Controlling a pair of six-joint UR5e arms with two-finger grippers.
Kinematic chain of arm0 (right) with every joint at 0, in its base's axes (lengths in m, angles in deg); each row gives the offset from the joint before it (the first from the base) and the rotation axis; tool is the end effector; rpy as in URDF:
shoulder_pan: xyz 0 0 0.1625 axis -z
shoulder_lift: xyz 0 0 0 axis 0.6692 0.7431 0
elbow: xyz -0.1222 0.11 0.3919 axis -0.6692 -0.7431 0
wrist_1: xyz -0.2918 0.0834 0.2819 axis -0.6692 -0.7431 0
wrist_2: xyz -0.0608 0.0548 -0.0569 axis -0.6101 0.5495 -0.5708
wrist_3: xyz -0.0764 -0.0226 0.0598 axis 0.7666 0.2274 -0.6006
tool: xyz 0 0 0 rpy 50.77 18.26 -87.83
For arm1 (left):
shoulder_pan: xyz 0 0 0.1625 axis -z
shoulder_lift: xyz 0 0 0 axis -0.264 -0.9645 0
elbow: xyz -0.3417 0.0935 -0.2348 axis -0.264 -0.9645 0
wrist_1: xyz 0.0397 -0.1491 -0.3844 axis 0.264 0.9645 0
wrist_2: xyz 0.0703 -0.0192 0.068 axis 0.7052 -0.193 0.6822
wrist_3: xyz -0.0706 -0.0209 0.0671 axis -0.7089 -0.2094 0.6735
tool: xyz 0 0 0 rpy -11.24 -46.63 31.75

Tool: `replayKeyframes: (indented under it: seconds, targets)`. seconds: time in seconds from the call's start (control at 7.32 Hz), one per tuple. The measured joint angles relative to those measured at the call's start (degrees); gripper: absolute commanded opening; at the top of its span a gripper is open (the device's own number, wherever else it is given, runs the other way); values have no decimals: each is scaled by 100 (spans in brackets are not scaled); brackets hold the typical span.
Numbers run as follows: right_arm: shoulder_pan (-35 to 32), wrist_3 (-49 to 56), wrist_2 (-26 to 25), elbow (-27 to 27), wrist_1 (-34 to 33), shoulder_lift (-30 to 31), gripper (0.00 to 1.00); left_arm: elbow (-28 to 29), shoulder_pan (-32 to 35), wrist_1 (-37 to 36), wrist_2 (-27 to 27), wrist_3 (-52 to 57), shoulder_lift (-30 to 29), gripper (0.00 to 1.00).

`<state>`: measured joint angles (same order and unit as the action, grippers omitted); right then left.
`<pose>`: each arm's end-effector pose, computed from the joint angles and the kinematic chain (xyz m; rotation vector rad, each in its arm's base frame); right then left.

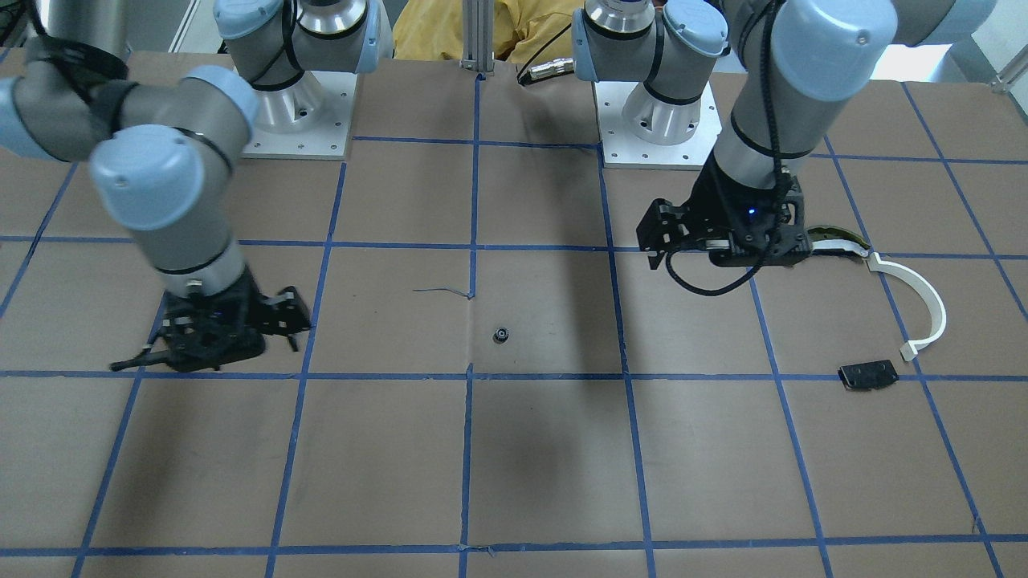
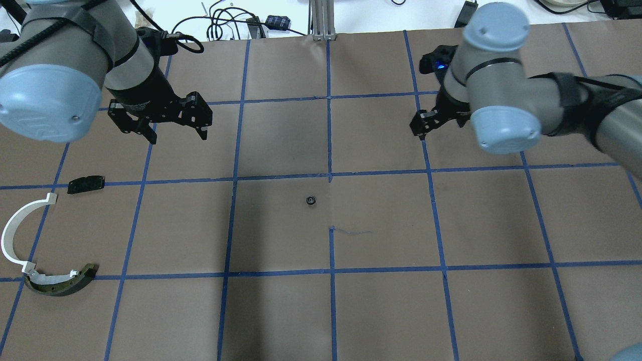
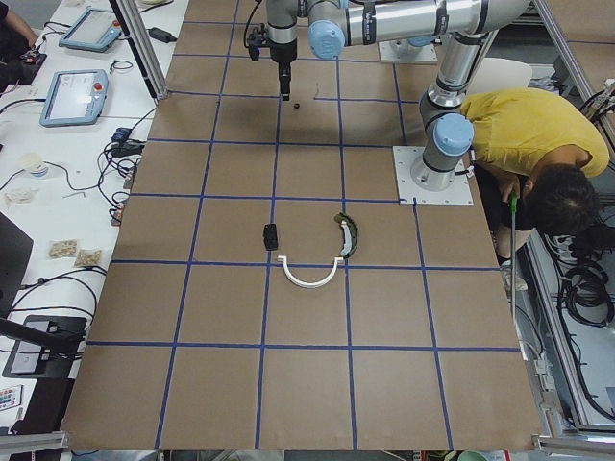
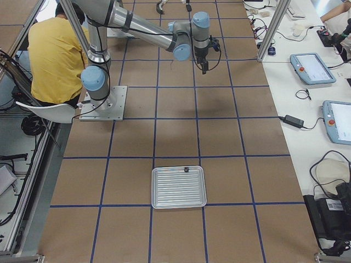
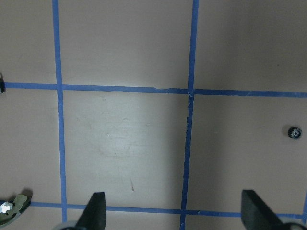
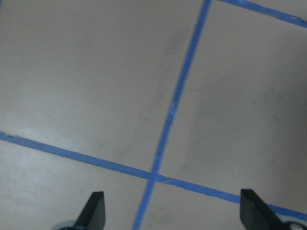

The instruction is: Place bearing gear from tray to pile

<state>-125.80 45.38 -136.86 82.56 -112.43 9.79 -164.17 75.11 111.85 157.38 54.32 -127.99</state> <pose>0.0730 -0.5644 0.3089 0.4826 -3.0818 0.1285 -0.1366 -0.5153 0.4118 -0.0599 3.1356 0.0269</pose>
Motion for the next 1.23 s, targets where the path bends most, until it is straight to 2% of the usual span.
replayKeyframes:
  seconds: [0.27,0.55,0.82,1.09,1.23]
  targets:
    - [1727,1886,-3,3,638,110,100,-223,656,-859,-61,-291,-509,100]
    - [3279,3523,6,1,865,53,100,-445,1163,-1701,-156,-352,-1094,100]
    - [4148,5116,-2,-26,488,-288,100,-491,1570,-2092,-173,-352,-1581,100]
    - [4690,7505,-29,-59,49,-745,100,-496,1733,-2210,-215,-303,-1951,100]
    - [4824,8564,-13,-89,-405,-945,100,-496,1756,-2236,-220,-296,-2101,100]
